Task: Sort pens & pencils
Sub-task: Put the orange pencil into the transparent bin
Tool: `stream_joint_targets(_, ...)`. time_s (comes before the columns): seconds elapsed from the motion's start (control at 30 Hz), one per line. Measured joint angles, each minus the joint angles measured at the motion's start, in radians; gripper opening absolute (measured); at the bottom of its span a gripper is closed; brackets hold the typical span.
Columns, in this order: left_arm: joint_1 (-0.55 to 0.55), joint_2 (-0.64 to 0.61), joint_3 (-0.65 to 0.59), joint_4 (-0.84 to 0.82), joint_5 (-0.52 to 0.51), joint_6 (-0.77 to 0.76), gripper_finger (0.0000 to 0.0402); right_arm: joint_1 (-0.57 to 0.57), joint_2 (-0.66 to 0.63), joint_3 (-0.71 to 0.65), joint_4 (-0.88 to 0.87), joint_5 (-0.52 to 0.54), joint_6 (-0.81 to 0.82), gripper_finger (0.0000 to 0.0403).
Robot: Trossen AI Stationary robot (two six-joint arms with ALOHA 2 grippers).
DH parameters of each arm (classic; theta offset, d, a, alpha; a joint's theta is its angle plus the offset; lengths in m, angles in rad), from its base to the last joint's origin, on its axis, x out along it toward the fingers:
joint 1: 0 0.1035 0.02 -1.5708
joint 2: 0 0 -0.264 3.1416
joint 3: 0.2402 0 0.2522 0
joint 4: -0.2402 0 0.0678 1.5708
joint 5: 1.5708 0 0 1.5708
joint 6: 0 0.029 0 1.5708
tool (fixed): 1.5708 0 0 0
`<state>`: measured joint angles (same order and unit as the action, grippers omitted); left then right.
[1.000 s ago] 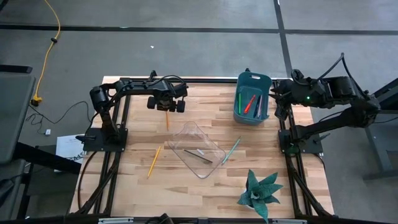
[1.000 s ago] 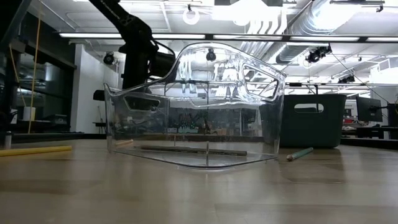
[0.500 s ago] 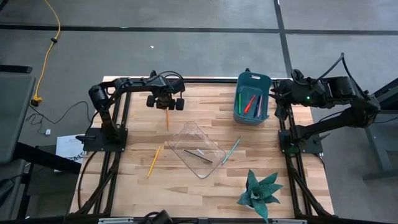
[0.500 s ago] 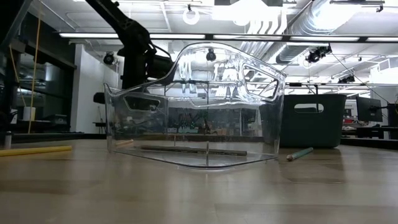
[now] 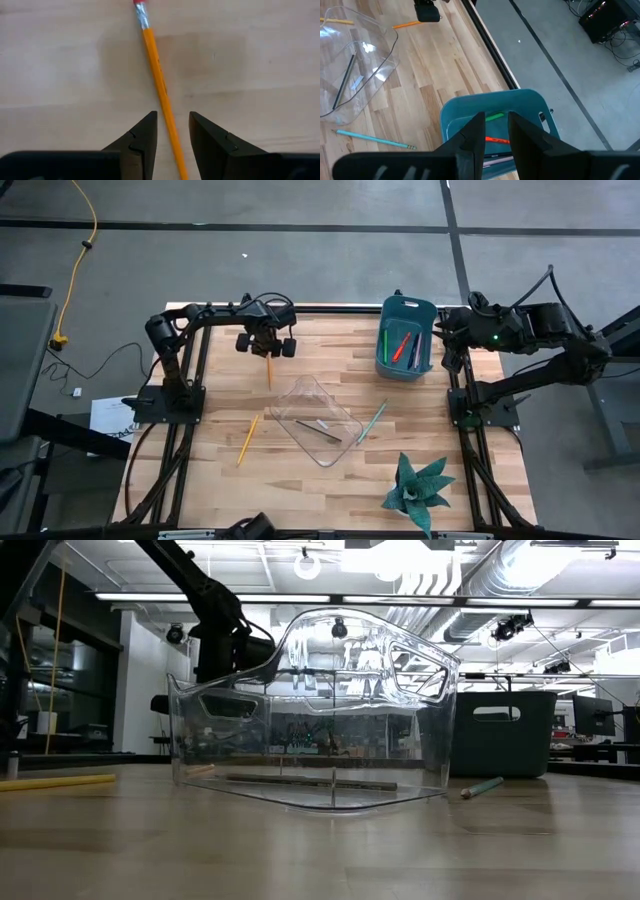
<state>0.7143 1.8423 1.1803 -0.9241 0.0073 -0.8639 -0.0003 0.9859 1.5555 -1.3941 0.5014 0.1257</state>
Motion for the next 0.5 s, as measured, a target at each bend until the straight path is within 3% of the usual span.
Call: stream_joint_targets(0.5, -0.007, 0.06, 0.0, 0.041, 0.002, 0.008, 0.0101, 0.0, 0.0, 0.0, 0.0, 0.0, 0.016, 0.0075)
